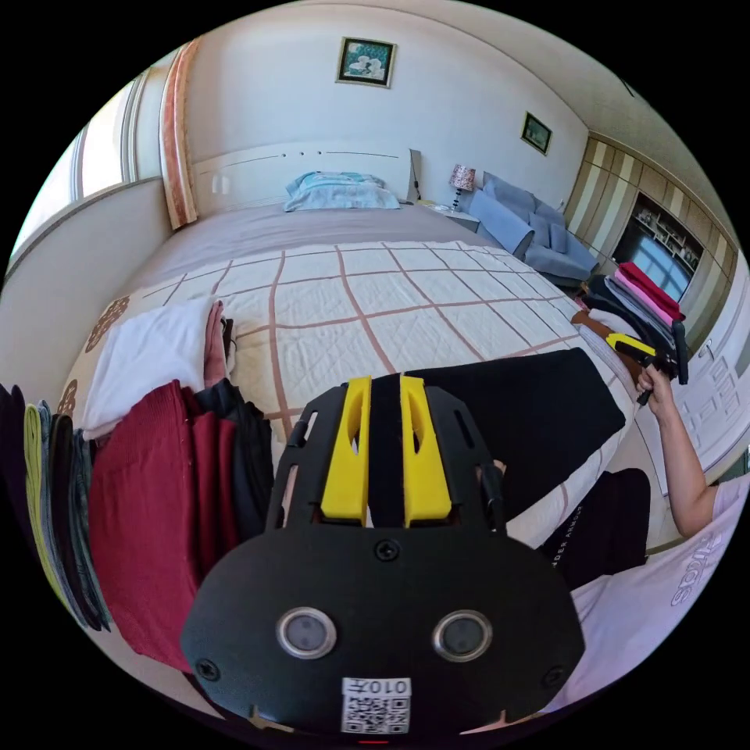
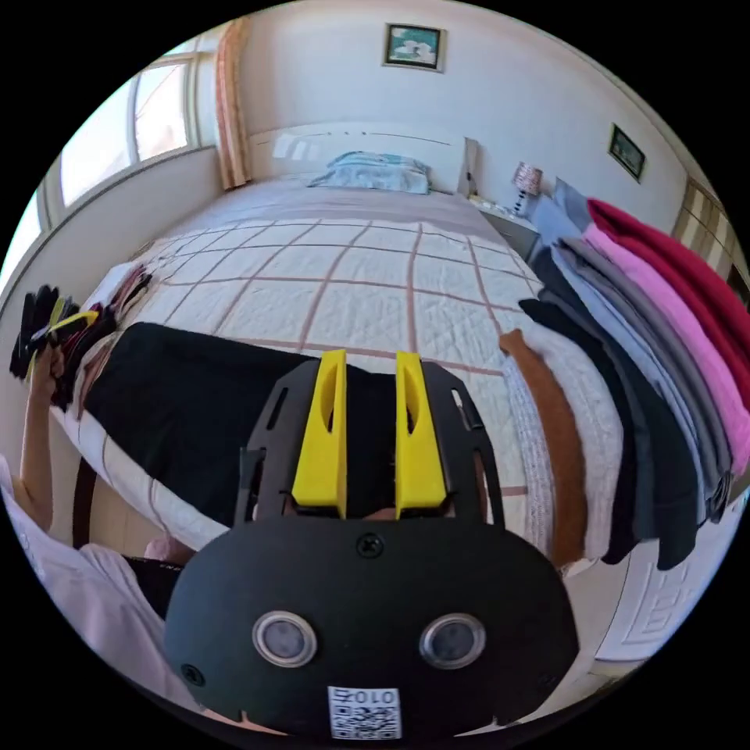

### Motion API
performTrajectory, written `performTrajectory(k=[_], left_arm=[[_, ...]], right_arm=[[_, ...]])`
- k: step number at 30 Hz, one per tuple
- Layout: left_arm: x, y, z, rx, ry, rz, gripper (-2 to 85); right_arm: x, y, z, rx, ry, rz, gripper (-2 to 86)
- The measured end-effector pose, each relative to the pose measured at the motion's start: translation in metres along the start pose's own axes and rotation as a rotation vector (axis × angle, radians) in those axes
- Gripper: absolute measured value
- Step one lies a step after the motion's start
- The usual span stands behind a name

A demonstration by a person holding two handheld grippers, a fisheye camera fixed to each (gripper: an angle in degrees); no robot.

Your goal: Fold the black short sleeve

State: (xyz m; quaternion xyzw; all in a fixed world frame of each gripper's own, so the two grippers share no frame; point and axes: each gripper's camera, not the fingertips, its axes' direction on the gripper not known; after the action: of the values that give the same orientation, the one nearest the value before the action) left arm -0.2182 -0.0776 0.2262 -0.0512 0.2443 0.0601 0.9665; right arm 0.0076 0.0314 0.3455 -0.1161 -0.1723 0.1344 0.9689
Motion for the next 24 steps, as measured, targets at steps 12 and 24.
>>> performTrajectory(k=[12,24], left_arm=[[0.012,0.128,-0.07,0.107,-0.058,-0.13,6.2],[0.007,0.153,-0.056,0.07,0.144,-0.171,6.7]], right_arm=[[-0.387,-0.001,0.024,0.011,-0.293,-0.66,14.2],[-0.419,-0.033,0.097,-0.203,-0.373,-0.647,9.3]])
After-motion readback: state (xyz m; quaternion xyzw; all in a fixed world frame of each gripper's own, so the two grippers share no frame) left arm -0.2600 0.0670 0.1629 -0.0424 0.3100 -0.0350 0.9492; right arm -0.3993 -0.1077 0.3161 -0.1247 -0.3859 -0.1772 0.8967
